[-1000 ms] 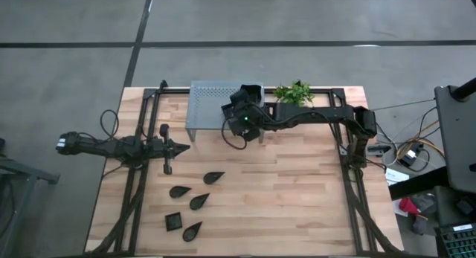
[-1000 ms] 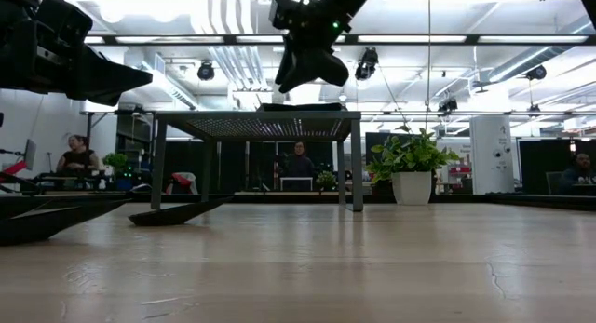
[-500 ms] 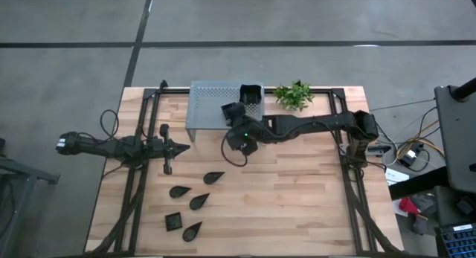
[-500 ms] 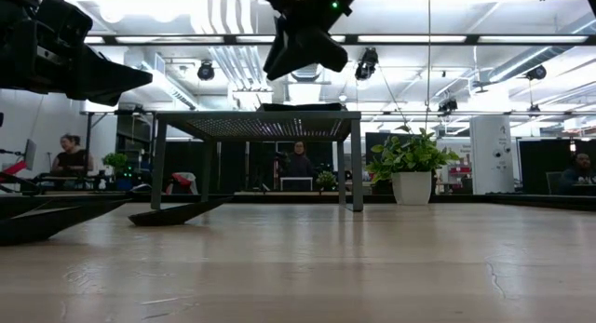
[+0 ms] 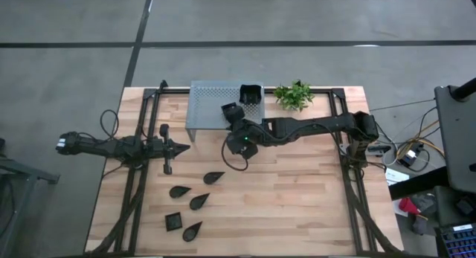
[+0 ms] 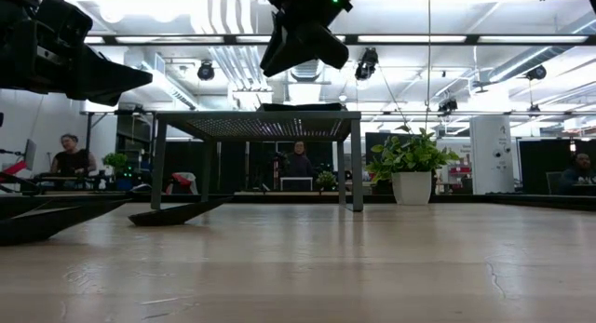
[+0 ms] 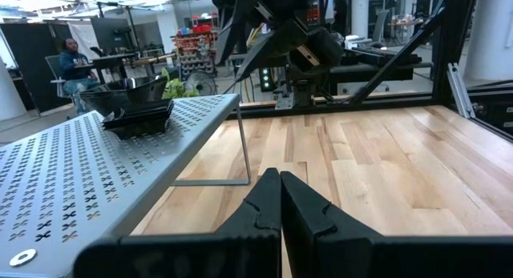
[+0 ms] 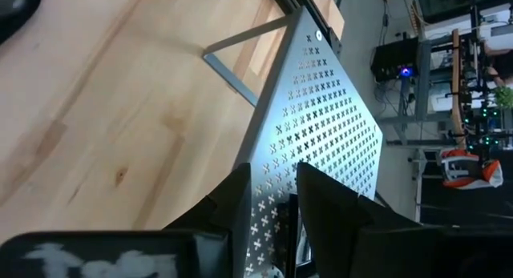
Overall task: Pick & Place Mini shaped plates
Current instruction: Put the black drop-shaped plate on the shelf
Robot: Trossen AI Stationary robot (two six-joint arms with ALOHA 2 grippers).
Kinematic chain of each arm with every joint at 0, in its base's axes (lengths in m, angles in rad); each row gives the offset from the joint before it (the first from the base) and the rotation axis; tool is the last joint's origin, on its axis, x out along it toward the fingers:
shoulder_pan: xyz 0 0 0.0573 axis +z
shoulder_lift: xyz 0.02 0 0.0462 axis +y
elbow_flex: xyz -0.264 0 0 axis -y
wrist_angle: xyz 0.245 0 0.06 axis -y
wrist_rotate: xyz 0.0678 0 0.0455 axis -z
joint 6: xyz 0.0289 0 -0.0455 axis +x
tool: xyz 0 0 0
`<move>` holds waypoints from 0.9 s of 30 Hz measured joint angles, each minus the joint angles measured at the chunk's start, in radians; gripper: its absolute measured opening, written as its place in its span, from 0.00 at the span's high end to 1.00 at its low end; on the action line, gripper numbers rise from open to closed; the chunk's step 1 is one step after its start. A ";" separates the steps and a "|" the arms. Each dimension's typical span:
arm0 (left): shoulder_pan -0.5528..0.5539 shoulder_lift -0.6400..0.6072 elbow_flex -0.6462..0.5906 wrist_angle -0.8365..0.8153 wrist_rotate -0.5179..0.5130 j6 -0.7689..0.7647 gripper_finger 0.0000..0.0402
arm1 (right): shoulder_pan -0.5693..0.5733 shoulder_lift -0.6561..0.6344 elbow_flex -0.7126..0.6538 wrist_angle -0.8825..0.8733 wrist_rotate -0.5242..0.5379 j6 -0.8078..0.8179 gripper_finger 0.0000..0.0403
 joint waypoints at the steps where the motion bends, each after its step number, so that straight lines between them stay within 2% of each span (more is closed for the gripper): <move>1: 0.000 0.000 0.000 0.000 0.000 0.000 1.00 | 0.000 0.000 0.000 0.000 0.000 0.000 0.75; 11: 0.000 0.000 0.000 0.000 0.000 0.000 1.00 | 0.000 0.000 0.000 0.000 0.000 0.000 0.73; 27: 0.000 0.000 0.000 0.000 0.000 0.000 1.00 | 0.000 0.001 0.000 0.000 0.000 0.000 0.79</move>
